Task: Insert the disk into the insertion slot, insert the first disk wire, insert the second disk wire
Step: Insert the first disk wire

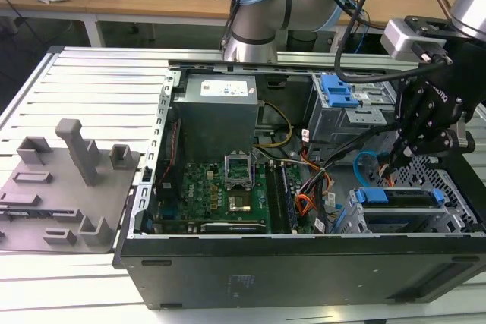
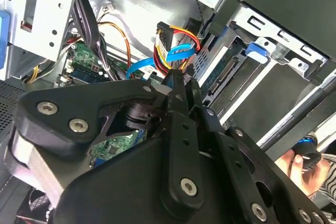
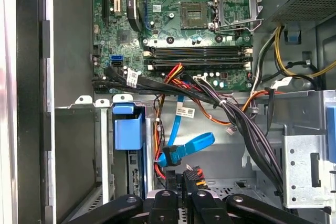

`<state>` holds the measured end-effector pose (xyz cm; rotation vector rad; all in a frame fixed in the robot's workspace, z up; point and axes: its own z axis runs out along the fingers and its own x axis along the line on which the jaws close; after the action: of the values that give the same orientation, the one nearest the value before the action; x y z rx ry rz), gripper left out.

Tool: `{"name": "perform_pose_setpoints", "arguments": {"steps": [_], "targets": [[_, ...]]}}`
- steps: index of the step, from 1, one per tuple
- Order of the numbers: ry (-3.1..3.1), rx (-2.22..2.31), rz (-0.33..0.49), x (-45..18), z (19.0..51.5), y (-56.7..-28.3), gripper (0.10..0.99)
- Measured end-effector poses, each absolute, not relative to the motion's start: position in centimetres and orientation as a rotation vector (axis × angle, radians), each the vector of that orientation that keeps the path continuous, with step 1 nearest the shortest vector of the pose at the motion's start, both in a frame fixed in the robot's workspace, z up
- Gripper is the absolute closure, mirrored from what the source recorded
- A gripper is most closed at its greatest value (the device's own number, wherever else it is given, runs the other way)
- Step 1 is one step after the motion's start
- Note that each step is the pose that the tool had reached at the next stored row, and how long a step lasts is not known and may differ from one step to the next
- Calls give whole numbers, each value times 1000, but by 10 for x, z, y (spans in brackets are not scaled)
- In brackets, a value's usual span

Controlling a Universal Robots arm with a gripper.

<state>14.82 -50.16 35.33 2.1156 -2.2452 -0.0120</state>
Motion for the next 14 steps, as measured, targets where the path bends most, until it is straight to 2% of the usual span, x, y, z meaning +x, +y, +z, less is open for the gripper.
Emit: {"name": "perform_pose_setpoints", "arguments": {"steps": [14], "targets": [[-2245, 2115, -12, 154, 353, -514, 922]]}}
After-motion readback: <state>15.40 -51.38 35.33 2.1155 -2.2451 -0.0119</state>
